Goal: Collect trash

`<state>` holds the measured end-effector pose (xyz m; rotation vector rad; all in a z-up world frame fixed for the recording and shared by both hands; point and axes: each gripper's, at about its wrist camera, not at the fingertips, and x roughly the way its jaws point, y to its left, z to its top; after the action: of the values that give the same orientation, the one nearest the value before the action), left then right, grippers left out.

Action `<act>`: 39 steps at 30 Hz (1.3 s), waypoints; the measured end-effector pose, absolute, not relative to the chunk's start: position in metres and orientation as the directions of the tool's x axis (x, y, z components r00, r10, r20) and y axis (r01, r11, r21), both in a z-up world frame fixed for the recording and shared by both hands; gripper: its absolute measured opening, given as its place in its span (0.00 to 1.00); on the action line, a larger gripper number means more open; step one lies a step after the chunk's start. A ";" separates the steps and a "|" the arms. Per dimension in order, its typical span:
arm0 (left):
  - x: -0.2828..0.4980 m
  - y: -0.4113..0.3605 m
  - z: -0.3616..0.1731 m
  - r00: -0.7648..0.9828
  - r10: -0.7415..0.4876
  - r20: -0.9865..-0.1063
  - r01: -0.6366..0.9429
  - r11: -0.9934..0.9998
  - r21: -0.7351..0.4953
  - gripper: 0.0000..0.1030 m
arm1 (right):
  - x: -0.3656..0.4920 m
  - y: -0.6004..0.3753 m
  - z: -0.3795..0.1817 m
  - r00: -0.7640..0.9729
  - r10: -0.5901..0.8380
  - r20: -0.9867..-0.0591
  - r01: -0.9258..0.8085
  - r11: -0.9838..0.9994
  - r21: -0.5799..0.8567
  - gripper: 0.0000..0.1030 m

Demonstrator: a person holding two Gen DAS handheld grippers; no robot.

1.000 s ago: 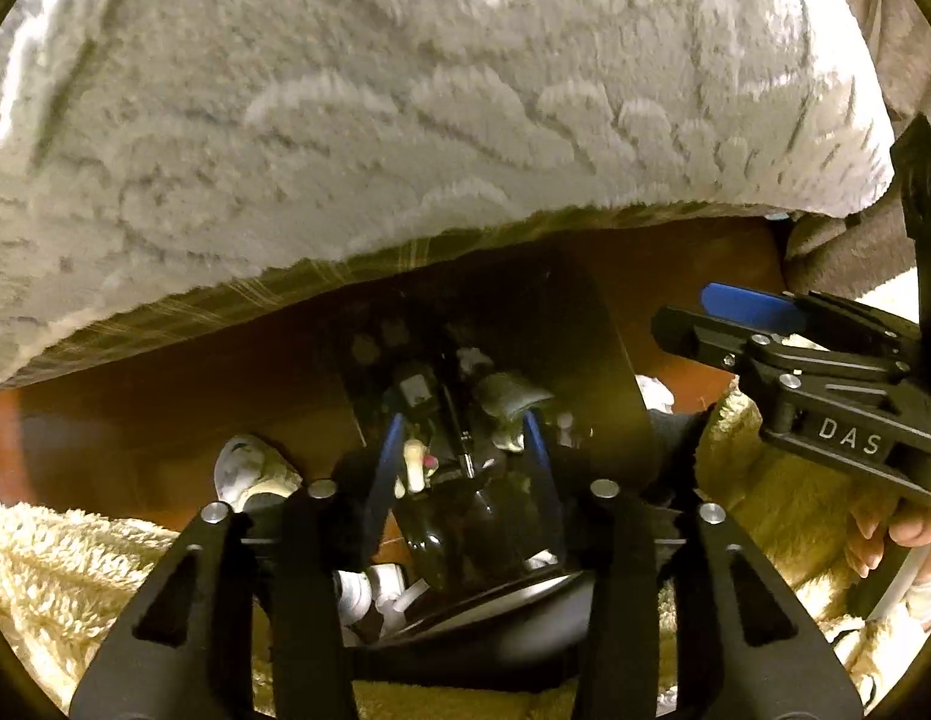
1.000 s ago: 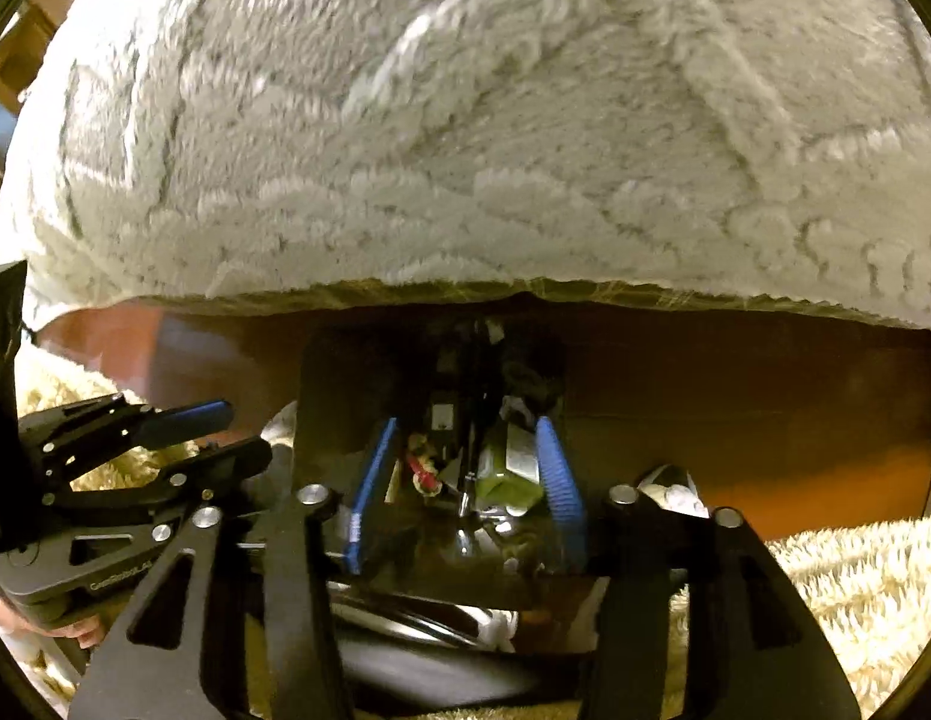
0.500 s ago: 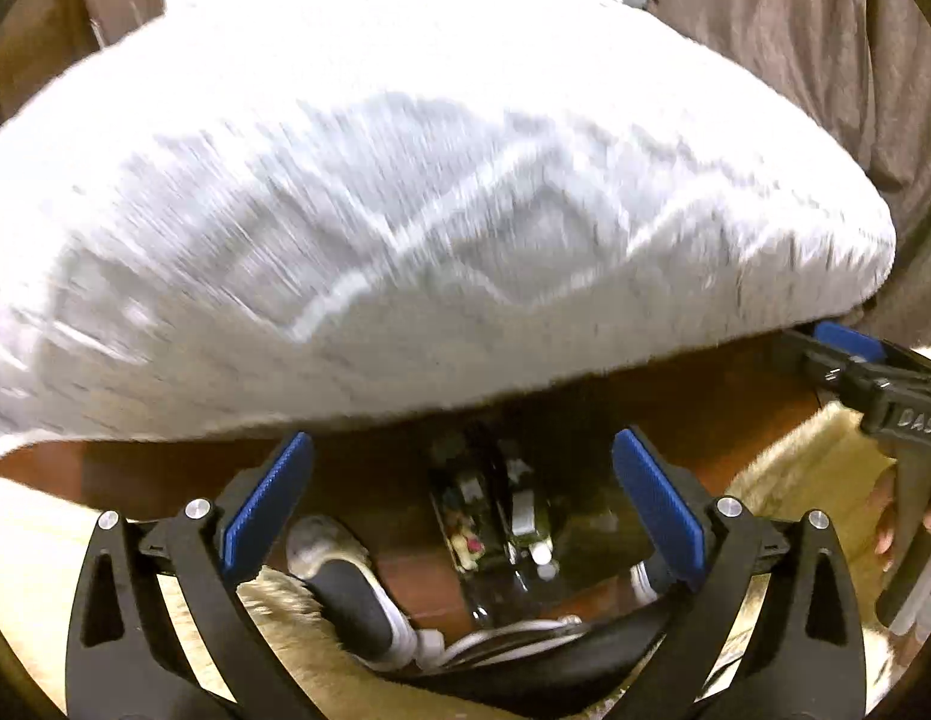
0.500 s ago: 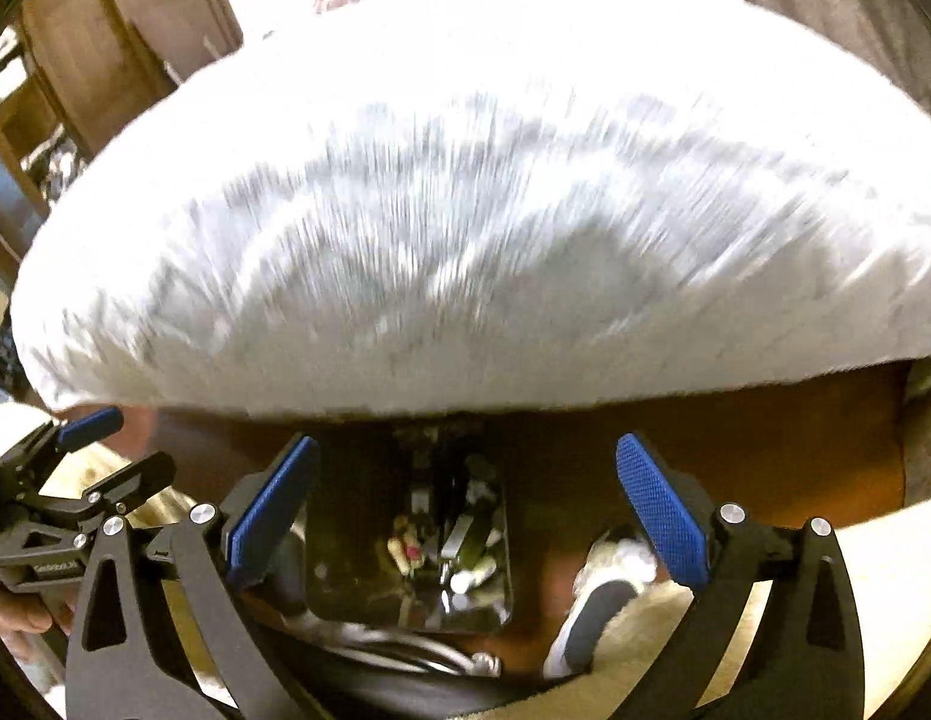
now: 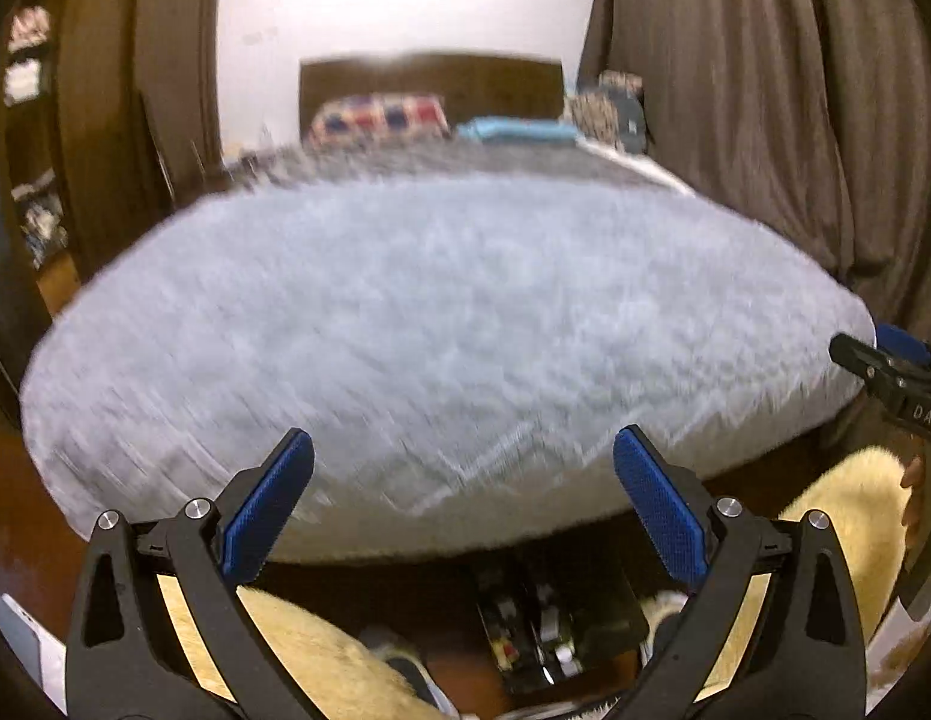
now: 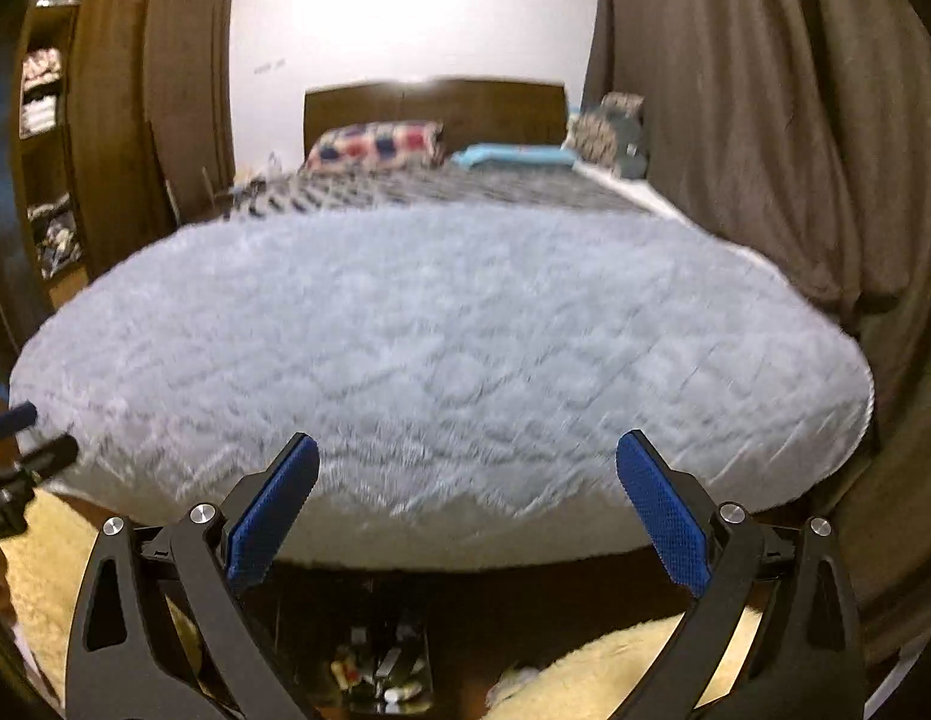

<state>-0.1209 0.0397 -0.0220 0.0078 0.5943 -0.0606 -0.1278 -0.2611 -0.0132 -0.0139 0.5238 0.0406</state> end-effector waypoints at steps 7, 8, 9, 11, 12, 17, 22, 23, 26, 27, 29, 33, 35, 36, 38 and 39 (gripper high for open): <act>-0.138 0.039 0.023 0.884 -0.031 -0.467 0.046 0.999 0.020 0.92 | -0.157 -0.254 0.021 0.913 0.011 -0.408 -0.034 0.998 -0.049 0.97; -0.141 0.040 0.028 0.888 -0.022 -0.458 0.039 0.999 0.027 0.92 | -0.158 -0.254 0.024 0.916 0.004 -0.400 -0.028 0.998 -0.053 0.97; -0.142 0.040 0.033 0.892 -0.017 -0.452 0.033 0.999 0.028 0.92 | -0.160 -0.255 0.029 0.920 -0.008 -0.392 -0.014 0.998 -0.054 0.97; -0.146 0.043 0.041 0.900 -0.010 -0.436 0.019 1.000 0.017 0.92 | -0.162 -0.257 0.033 0.923 -0.012 -0.386 -0.003 0.999 -0.038 0.97; -0.148 0.044 0.044 0.904 -0.008 -0.428 0.015 1.000 0.012 0.92 | -0.162 -0.258 0.032 0.923 -0.011 -0.385 0.000 1.000 -0.030 0.97; -0.154 0.048 0.054 0.916 0.007 -0.402 -0.003 1.000 0.012 0.92 | -0.169 -0.264 0.041 0.930 -0.029 -0.367 0.025 1.000 -0.016 0.97; -0.157 0.048 0.058 0.920 0.010 -0.391 -0.007 1.000 0.010 0.92 | -0.175 -0.269 0.048 0.937 -0.035 -0.349 0.036 0.999 -0.005 0.97; -0.157 0.047 0.057 0.921 0.010 -0.389 -0.006 1.000 0.013 0.92 | -0.176 -0.269 0.049 0.938 -0.038 -0.346 0.038 0.999 -0.007 0.97; -0.158 0.045 0.059 0.924 0.013 -0.383 -0.006 1.000 0.018 0.92 | -0.177 -0.269 0.052 0.939 -0.041 -0.342 0.040 0.999 -0.008 0.97; -0.158 0.045 0.060 0.924 0.014 -0.381 -0.007 1.000 0.018 0.92 | -0.178 -0.269 0.052 0.939 -0.042 -0.341 0.042 0.999 -0.009 0.97; -0.158 0.046 0.061 0.925 0.016 -0.380 -0.010 1.000 0.018 0.92 | -0.178 -0.269 0.053 0.939 -0.047 -0.340 0.045 0.999 -0.012 0.97; -0.157 0.045 0.059 0.926 0.017 -0.378 -0.012 1.000 0.017 0.92 | -0.177 -0.269 0.053 0.937 -0.051 -0.345 0.049 0.999 -0.014 0.97; -0.157 0.045 0.059 0.925 0.016 -0.379 -0.011 1.000 0.016 0.92 | -0.177 -0.268 0.053 0.936 -0.050 -0.348 0.049 0.999 -0.013 0.97; -0.157 0.045 0.059 0.925 0.016 -0.379 -0.011 1.000 0.016 0.92 | -0.177 -0.268 0.053 0.936 -0.049 -0.348 0.048 0.999 -0.013 0.97; -0.157 0.045 0.059 0.926 0.017 -0.378 -0.012 1.000 0.017 0.92 | -0.177 -0.268 0.053 0.936 -0.049 -0.348 0.047 0.999 -0.013 0.97; -0.157 0.045 0.060 0.926 0.018 -0.376 -0.013 1.000 0.016 0.92 | -0.177 -0.268 0.053 0.936 -0.048 -0.348 0.047 0.999 -0.014 0.97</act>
<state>-0.1573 0.0453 0.0596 0.0135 0.3858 0.0156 -0.1774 -0.2680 0.0532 -0.0054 0.3555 -0.0486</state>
